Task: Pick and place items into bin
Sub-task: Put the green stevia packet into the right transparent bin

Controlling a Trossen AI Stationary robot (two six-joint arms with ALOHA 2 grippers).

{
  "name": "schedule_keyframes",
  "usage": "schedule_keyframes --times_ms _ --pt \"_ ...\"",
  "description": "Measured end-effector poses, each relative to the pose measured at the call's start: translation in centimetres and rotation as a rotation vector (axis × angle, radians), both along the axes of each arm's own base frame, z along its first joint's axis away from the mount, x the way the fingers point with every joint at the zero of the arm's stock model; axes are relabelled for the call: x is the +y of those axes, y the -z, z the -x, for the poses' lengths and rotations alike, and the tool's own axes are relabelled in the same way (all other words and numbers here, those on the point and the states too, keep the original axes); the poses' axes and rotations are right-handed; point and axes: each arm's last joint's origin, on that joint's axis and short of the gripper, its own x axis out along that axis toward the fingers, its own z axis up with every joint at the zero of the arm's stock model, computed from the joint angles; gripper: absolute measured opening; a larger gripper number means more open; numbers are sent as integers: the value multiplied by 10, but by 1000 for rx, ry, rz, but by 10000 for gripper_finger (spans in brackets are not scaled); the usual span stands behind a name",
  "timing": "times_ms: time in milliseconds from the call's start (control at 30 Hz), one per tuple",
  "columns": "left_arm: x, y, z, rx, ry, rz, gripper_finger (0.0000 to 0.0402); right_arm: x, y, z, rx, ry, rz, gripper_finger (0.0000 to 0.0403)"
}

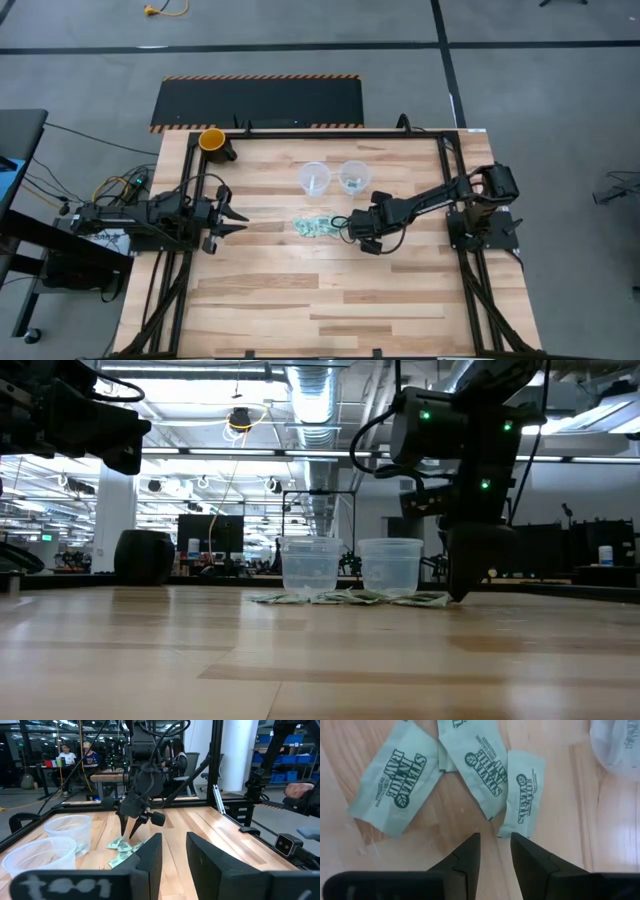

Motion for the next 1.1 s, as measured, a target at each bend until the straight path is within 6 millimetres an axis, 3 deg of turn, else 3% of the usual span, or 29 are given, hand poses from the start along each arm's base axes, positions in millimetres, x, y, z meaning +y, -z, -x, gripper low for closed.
schedule_keyframes --times_ms 567,1100 --pt "0 0 0 0 0 0 77 -1 -1 -4 -30 -46 33 102" --pt "0 0 0 0 0 0 77 -21 4 -6 1 -29 26 102"
